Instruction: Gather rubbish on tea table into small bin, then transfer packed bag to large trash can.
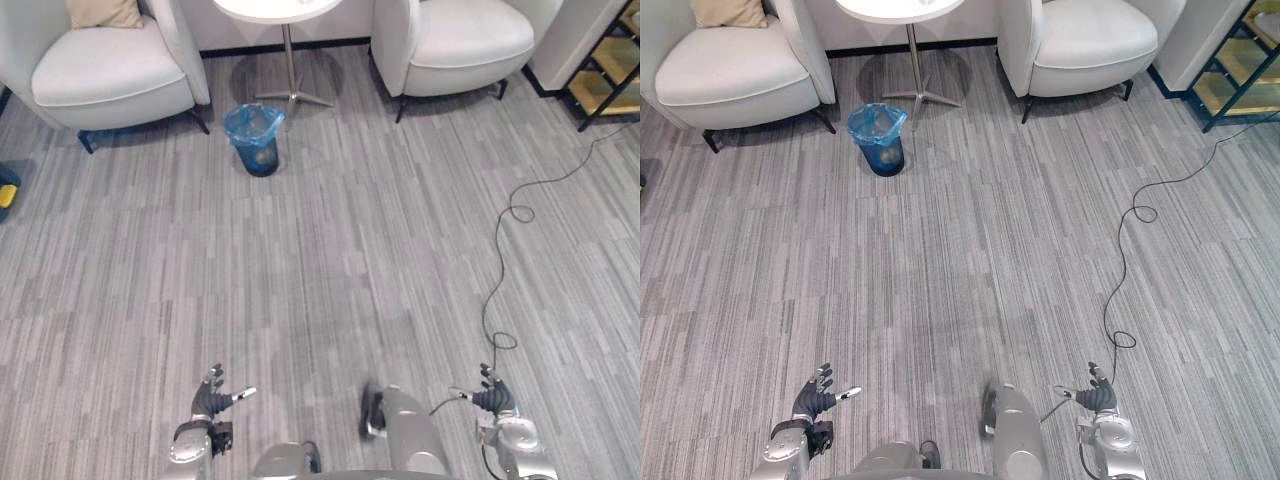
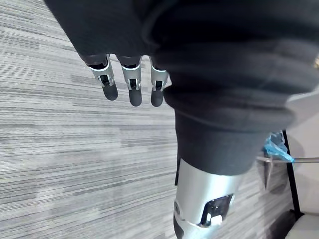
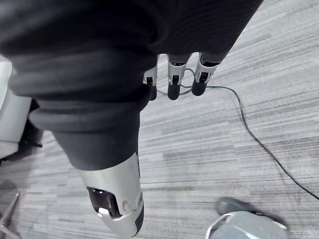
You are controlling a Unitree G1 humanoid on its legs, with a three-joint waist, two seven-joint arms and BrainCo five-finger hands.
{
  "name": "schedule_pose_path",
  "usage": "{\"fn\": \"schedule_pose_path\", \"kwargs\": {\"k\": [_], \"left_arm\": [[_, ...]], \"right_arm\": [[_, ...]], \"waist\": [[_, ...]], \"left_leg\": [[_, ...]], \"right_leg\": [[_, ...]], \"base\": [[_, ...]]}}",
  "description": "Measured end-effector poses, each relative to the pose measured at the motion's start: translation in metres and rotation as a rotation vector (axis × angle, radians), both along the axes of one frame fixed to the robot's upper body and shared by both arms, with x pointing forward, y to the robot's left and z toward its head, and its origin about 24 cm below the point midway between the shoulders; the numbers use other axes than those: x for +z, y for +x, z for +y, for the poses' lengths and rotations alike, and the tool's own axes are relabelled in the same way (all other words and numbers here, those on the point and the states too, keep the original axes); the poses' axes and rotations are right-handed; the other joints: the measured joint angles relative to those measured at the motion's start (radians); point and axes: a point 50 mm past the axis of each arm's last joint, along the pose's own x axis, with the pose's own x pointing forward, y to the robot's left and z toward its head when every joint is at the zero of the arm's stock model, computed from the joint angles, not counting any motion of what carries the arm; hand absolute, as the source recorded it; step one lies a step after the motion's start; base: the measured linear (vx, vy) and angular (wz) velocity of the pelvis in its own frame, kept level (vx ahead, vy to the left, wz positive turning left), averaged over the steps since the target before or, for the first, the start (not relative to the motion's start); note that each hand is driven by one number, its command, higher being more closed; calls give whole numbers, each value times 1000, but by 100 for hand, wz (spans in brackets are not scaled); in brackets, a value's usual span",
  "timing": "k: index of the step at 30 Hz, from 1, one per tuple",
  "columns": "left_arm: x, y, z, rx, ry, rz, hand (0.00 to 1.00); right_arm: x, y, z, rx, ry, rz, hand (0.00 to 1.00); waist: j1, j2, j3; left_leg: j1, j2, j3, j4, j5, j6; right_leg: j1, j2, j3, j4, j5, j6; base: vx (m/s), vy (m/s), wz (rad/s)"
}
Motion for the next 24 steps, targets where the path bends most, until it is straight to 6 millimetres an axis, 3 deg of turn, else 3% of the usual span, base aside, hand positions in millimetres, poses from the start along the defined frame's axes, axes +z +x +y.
{"fn": "schedule_pose_path", "kwargs": {"k": [1,2,3,4,5,6,7,8,10,11,13,14,15,16,17,18,19,20,22,23,24], "left_arm": [[0,0,-1,-1,-2,-2,0],[-1,-2,-3,2,-6,2,0],[-3,-5,-5,5,-14,10,0],[-3,-7,-5,2,-15,8,0],[0,-7,-6,-4,-19,-6,0],[3,-4,-8,-9,-19,-24,0],[5,-2,-9,-13,-19,-35,0],[7,0,-12,-17,-26,-50,0],[6,-1,-19,-22,-40,-51,0],[4,-1,-24,-45,-41,-44,0],[1,-6,-28,-48,-53,-31,0],[-2,-13,-29,-43,-56,-9,0],[-4,-18,-26,-39,-49,6,0],[-7,-19,-24,-36,-44,26,0],[-6,-19,-19,-26,-32,22,0],[-6,-19,-21,-30,-34,24,0],[-8,-20,-24,-45,-38,34,0],[-10,-20,-25,-53,-37,46,0],[-11,-19,-28,-64,-34,56,0],[-11,-18,-30,-66,-32,55,0],[-11,-17,-30,-67,-31,51,0]], "right_arm": [[0,0,0,-2,4,-3,0],[-1,-1,1,-10,15,-4,0],[-2,-5,5,-12,30,-6,0],[-2,-5,9,-6,37,-15,0],[1,-2,17,-5,48,-49,0],[4,4,25,-6,70,-88,0],[5,6,29,-2,80,-100,0],[6,8,34,-5,97,-116,0],[7,10,35,-9,104,-123,0],[8,14,33,-13,105,-127,0],[6,13,27,-33,106,-117,0],[4,10,23,-41,95,-95,0],[2,9,23,-48,94,-84,0],[-3,7,26,-51,105,-62,0],[-5,6,26,-57,107,-50,0],[-5,5,25,-62,106,-48,0],[-6,4,24,-69,105,-42,0],[-9,3,25,-66,108,-28,0],[-12,-1,28,-67,116,-10,0],[-12,-1,32,-52,121,-9,0],[-12,1,33,-48,124,-15,0]], "waist": [[0,0,1],[-2,0,3],[3,-1,7],[14,-1,8],[36,-7,11],[61,-26,19],[73,-36,22],[81,-51,23],[107,-53,24],[128,-64,28],[135,-57,25],[147,-30,6],[157,-34,-1],[165,-73,-20],[156,-108,-42],[152,-116,-46],[149,-122,-46],[130,-123,-45],[115,-116,-44],[110,-104,-46],[105,-99,-47]], "left_leg": [[-18,7,3,73,25,-13],[-62,27,4,229,94,6],[-135,71,1,473,257,45],[-179,96,1,607,264,55],[-275,133,1,827,221,90],[-380,132,1,949,182,87],[-425,124,9,971,168,91],[-517,108,24,954,139,91],[-616,86,78,787,104,90],[-645,28,113,529,106,82],[-644,-36,113,212,163,45],[-630,-46,99,13,222,49],[-630,-55,73,30,317,83],[-643,-88,60,93,343,144],[-645,-116,84,145,288,169],[-633,-126,91,167,257,171],[-584,-140,97,193,193,181],[-513,-155,95,199,141,191],[-371,-169,86,158,90,198],[-276,-160,85,103,80,194],[-240,-154,83,75,77,190]], "right_leg": [[18,2,-10,21,-29,-4],[78,13,-22,23,-75,-7],[190,38,-31,-16,-116,-17],[242,54,-28,-36,-132,-25],[325,82,-10,-65,-152,-50],[401,91,5,-102,-167,-55],[439,89,16,-129,-177,-51],[512,88,25,-192,-191,-38],[608,85,49,-276,-206,-27],[671,58,72,-320,-231,-2],[728,44,103,-354,-249,9],[758,59,141,-365,-270,22],[771,55,168,-353,-298,24],[768,12,199,-300,-325,43],[709,-33,222,-154,-331,66],[680,-46,240,-59,-318,91],[605,-71,252,178,-237,231],[517,-92,252,431,-177,335],[420,-133,194,633,-226,235],[357,-149,127,626,-258,176],[325,-152,97,601,-270,154]], "base": [[681,-271,18],[570,-227,28],[703,-270,22],[666,-243,-7],[619,-185,-34],[597,-168,-35],[570,-132,-20],[556,-106,-14],[629,-42,-28],[601,52,-36],[711,142,-49],[678,209,-69],[678,239,-73],[669,226,-35],[684,197,-11],[713,189,3],[711,193,0],[821,204,9],[712,114,9],[499,47,-7],[588,20,-3]]}}
